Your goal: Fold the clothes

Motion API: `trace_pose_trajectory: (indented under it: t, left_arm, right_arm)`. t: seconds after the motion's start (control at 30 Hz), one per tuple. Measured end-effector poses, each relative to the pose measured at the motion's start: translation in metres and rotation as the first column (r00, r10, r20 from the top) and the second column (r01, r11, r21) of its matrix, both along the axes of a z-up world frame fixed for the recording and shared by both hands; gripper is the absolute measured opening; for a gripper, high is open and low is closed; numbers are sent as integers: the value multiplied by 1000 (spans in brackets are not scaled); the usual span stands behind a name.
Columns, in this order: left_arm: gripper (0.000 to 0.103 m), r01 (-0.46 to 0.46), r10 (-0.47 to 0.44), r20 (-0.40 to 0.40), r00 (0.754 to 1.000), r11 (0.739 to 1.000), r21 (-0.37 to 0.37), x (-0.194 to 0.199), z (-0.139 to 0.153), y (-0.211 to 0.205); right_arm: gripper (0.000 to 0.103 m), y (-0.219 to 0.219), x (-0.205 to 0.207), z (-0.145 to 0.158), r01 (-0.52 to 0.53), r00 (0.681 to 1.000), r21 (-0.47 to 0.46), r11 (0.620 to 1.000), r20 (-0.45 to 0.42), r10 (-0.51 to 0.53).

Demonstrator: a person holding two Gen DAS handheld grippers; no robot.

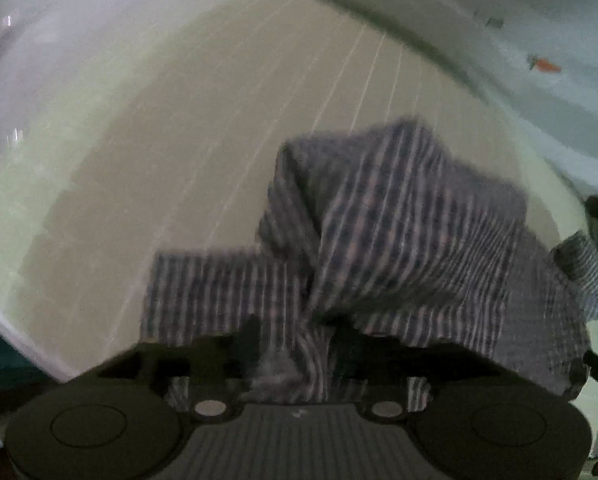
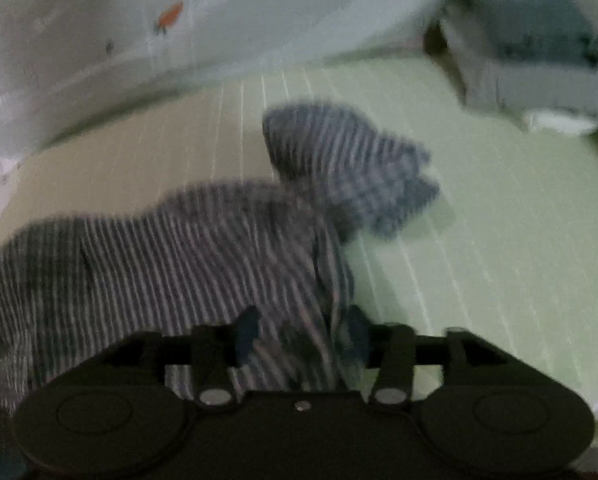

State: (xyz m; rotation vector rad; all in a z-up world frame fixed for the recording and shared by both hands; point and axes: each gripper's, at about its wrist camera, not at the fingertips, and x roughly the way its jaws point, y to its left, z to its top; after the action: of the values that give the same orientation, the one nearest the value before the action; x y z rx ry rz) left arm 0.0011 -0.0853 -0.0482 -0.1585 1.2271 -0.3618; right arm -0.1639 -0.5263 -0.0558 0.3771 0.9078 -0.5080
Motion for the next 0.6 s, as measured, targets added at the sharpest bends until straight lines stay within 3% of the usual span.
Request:
trace_pose_trajectory:
  t: [0.03,0.17,0.4,0.5,0.6]
  left_arm:
    - [64,-3,4,26,1000,1000,-12,3,7,0]
    - [80,-28,37,107,994,996,-86,18,28,-1]
    - [82,-121,132,88,987,985,-119,66,24,-10]
    - [83,-130,138,41,990,979,-155,81,16,-15]
    - [84,-129,132,13,991,982,-141,92,4,-21]
  right_arm:
    - [68,0,4,5,3,1000,-17,1000,26,-3]
    - [73,0,26,16,-30,996,-47,998,88,34]
    - [80,1,79,3,-150,982,-56,987,105,156]
    - [81,6,102,-10,-188,979,-73,979,65,193]
    - [82,9,124,-24,-231,972,-84,969,28,234]
